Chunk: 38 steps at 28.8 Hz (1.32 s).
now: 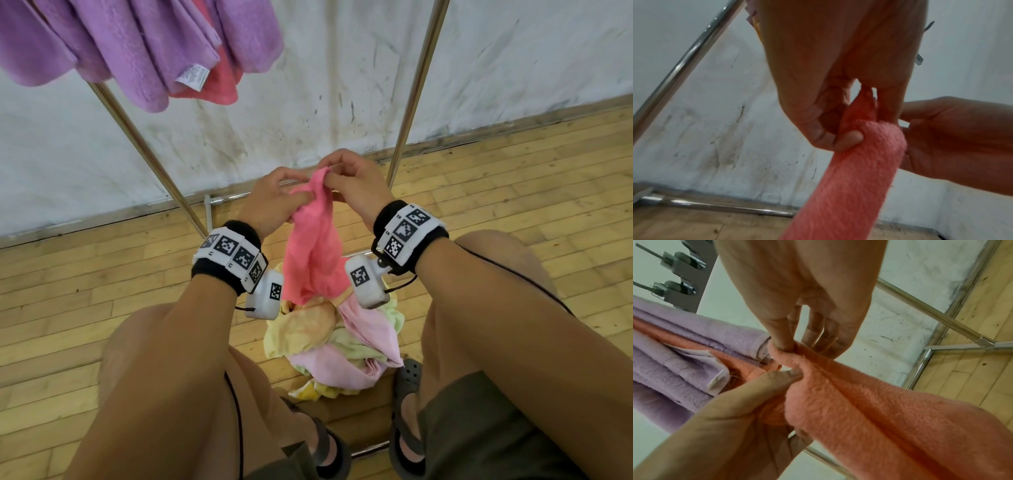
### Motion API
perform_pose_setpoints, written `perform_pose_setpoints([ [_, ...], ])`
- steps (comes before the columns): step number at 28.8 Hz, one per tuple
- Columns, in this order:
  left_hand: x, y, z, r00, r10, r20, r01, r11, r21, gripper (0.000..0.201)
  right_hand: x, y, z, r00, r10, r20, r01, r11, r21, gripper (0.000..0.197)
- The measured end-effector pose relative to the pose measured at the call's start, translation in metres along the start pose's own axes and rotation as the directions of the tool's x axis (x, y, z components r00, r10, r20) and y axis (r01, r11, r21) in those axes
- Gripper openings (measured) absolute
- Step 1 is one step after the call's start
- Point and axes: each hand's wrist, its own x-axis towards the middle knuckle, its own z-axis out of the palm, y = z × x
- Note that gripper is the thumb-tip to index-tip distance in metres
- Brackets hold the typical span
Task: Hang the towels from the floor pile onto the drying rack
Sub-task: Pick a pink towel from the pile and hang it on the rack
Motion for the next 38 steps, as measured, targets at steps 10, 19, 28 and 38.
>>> perform_pose_setpoints([
  [10, -0.001, -0.001, 0.002, 0.999, 0.051, -0.004, -0.052, 0.998, -0.022, 0.011, 0.000, 0.004, 0.005, 0.996, 0.061, 0.071, -0.058, 0.997, -0.043, 0.024],
  [19, 0.002, 0.000, -0.008, 0.997, -0.031, -0.070, 0.024, 0.995, -0.097, 0.028, -0.001, 0.008, 0.003, 0.994, 0.100, 0.035, -0.091, 0.973, -0.211, 0.009],
  [28, -0.001, -0.007, 0.012, 0.989, -0.054, 0.137, 0.053, 0.998, 0.013, 0.041, -0.004, -0.001, 0.005, 0.990, 0.086, 0.113, -0.087, 0.996, 0.000, 0.014],
  [38, 0.006, -0.007, 0.000, 0.988, 0.003, -0.153, -0.026, 0.989, -0.149, 0.016, -0.005, 0.007, 0.001, 0.954, 0.224, 0.200, -0.175, 0.956, -0.233, 0.016],
])
